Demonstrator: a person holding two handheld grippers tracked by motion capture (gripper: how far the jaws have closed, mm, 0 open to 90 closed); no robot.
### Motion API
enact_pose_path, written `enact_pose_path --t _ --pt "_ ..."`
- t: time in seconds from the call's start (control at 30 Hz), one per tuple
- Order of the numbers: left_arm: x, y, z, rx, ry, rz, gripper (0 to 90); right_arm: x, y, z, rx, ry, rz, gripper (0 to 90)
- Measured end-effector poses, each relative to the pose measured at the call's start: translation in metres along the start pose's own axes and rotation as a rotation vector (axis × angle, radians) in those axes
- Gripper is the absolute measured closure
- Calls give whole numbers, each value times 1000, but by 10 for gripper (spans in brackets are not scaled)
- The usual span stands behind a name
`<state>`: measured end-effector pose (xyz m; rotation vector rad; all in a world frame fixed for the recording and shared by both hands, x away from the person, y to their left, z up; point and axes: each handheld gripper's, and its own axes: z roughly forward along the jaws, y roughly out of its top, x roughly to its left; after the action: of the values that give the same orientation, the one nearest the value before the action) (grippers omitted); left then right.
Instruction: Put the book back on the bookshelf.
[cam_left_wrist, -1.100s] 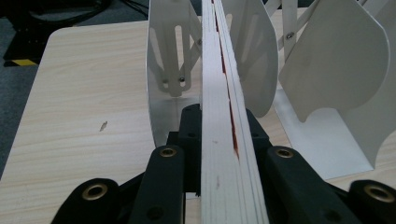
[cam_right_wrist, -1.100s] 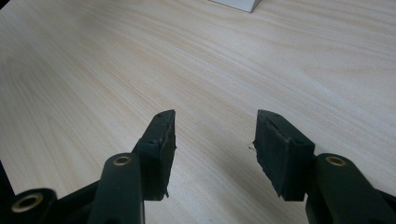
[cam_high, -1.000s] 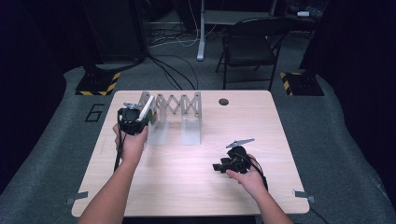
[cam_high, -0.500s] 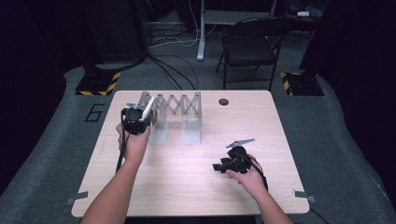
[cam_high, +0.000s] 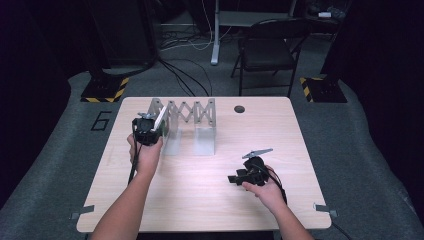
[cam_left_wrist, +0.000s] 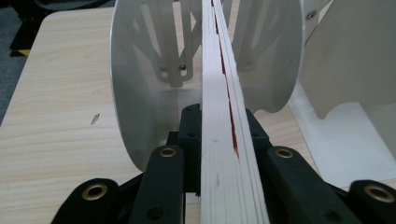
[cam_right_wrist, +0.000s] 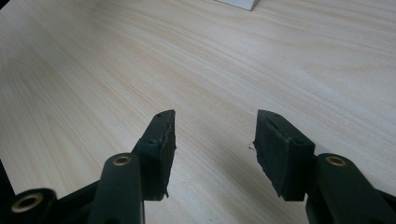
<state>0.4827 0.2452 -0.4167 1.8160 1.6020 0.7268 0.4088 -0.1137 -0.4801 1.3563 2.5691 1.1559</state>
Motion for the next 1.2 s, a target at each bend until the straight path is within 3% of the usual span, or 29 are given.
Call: enact_pose_path --t 0.2,0.5,0.8,1.2 --pt "2 -4 2 -20 -2 -19 757 0 0 1 2 1 -2 479" --pt "0 -7 7 15 4 10 756 0 0 1 -1 -1 -15 479" --pt "1 -13 13 52 -1 -3 755 0 0 1 2 0 -11 479" --pt "2 -14 14 52 -4 -7 748 0 0 1 2 -2 -14 478"
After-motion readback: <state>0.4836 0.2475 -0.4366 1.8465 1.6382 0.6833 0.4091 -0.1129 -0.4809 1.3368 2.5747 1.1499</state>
